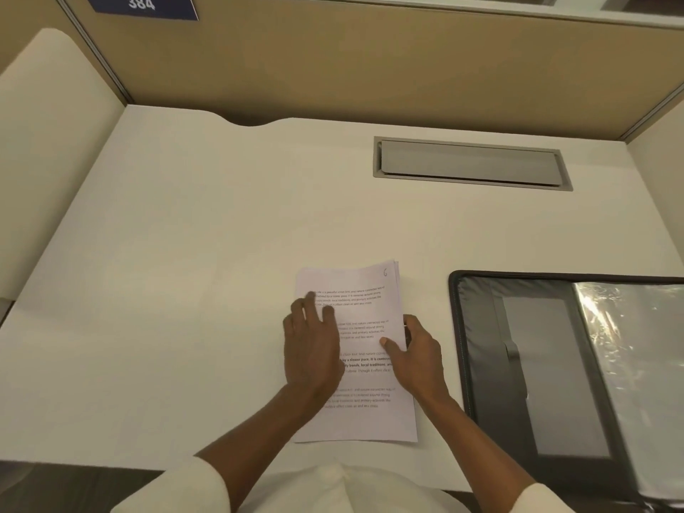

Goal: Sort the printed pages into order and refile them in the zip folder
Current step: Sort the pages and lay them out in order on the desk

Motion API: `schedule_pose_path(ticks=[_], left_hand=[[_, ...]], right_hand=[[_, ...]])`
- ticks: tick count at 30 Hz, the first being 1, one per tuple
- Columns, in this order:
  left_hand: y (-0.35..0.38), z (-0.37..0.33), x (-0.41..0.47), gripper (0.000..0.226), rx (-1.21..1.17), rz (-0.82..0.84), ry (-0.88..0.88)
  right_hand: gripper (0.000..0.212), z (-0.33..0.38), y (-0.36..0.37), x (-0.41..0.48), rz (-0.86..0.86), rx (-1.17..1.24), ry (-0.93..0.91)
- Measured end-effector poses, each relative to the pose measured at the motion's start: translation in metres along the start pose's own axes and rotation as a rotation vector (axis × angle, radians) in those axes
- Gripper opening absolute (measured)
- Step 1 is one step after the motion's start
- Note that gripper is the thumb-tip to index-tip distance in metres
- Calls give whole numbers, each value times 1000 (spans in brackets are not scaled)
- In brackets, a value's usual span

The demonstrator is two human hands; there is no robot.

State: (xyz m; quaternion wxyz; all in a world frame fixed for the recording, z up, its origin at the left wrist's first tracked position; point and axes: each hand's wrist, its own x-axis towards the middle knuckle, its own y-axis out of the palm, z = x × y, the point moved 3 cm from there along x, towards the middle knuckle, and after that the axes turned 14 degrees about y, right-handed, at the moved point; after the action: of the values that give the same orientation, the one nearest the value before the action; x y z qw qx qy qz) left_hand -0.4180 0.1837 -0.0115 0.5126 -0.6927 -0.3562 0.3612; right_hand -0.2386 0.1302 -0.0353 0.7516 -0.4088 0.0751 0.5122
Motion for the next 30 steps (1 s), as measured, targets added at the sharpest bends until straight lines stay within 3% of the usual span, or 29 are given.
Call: schedule_pose_path(ticks=[4, 9, 11, 18, 30], left_hand=[[6, -17, 18, 39, -445, -70, -28], [6, -33, 43, 38, -815, -118, -178], [5, -33, 48, 40, -913, -120, -263], [13, -26, 50, 69, -1054, -65, -390], [26, -10, 39, 49, -1183, -116, -414]], right_hand=[[22, 5, -4, -7, 1, 153, -63], [17, 12, -12, -9, 183, 528, 72], [16, 12, -14, -7, 231, 568, 101], [16, 11, -14, -5, 323, 614, 139], [31, 6, -5, 6, 253, 640, 185]])
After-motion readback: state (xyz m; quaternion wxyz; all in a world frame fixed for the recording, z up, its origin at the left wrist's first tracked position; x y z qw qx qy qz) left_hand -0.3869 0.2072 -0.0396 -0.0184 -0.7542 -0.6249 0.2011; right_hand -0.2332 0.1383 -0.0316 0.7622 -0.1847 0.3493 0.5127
